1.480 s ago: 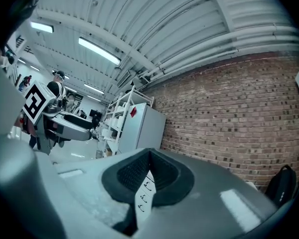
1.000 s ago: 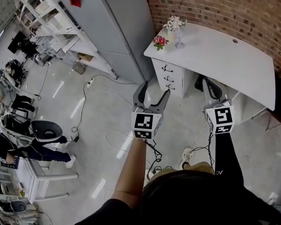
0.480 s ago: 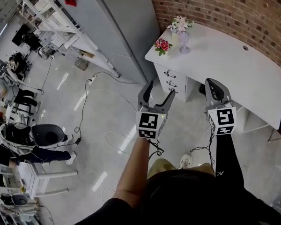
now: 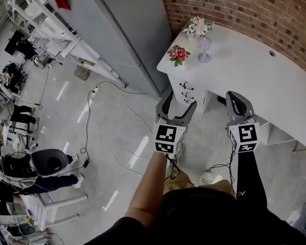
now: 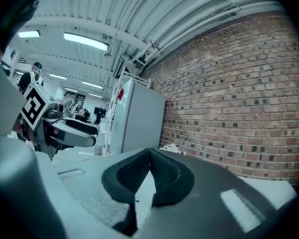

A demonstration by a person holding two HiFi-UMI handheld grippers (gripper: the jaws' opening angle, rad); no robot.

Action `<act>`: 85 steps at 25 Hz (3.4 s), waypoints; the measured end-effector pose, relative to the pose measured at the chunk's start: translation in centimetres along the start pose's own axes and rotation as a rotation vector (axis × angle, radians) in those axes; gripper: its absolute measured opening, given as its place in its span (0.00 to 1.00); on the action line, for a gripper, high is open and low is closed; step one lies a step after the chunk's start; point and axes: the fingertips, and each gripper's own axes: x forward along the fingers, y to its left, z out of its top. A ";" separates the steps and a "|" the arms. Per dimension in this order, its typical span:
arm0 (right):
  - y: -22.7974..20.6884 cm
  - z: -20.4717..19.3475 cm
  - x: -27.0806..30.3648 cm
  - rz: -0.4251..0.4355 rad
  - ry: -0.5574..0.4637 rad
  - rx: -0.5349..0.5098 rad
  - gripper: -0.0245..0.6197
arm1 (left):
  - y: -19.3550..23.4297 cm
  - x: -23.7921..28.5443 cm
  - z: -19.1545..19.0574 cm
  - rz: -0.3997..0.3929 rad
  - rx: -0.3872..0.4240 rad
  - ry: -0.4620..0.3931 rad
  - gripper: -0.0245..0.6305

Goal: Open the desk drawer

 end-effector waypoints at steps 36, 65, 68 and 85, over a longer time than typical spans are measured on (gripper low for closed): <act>5.8 -21.6 20.7 -0.200 0.343 0.159 0.04 | 18.2 24.1 -29.3 -0.335 -0.811 0.243 0.54; 7.3 -34.7 19.3 -0.005 0.498 0.228 0.04 | 17.9 30.0 -41.5 -0.317 -1.650 -0.125 0.34; 7.5 -34.8 19.6 -0.005 0.487 0.240 0.04 | 17.7 30.0 -42.4 -0.306 -1.660 -0.119 0.35; 8.0 -35.7 18.6 0.015 0.502 0.219 0.04 | 17.1 31.6 -41.8 -0.333 -1.661 -0.129 0.35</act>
